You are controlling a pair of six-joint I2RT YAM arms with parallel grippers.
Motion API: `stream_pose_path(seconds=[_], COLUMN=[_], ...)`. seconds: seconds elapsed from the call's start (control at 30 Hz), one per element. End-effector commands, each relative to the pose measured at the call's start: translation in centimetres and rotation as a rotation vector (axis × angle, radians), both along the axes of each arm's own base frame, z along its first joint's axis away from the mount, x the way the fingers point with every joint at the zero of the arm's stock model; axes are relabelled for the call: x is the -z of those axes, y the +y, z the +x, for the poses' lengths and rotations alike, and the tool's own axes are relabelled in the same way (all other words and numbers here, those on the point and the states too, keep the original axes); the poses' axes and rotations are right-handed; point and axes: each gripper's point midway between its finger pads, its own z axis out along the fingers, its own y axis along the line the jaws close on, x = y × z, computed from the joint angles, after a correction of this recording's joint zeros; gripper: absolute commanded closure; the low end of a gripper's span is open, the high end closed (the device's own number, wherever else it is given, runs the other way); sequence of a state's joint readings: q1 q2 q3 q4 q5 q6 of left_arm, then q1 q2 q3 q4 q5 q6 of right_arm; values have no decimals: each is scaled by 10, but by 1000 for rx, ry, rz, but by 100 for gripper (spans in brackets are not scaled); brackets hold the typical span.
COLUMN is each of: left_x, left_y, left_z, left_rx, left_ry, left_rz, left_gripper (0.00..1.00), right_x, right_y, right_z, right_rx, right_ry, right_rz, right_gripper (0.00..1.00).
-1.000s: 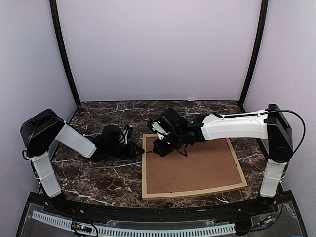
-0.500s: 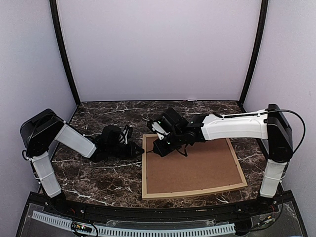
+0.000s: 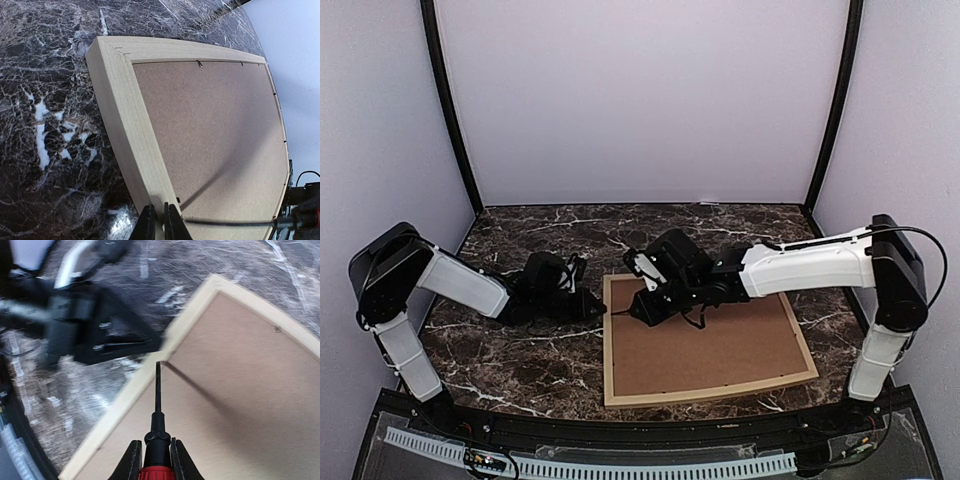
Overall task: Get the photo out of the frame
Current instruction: Release the fastener from the backboard, then rotate the photo frame at the center of the board.
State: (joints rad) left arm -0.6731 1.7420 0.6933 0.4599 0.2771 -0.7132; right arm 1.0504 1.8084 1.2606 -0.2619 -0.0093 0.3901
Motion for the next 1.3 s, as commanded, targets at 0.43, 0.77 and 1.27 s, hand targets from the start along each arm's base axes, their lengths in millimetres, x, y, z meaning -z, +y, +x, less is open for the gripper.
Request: stream_pose_path(seconds=[0.43, 0.77, 1.27], left_x=[-28, -64, -78], left_y=[28, 30, -49], left_z=[-22, -6, 38], left_rx=[-4, 118, 581], left_ry=[-13, -176, -431], left_rz=[156, 323, 387], left_gripper=[89, 70, 48], right_x=[-58, -61, -59], right_y=[-43, -99, -126], right_z=[-21, -22, -35], right_rx=[101, 256, 307], right_ry=[-52, -89, -60], right_rz=[208, 173, 180], right_gripper=[100, 100, 100])
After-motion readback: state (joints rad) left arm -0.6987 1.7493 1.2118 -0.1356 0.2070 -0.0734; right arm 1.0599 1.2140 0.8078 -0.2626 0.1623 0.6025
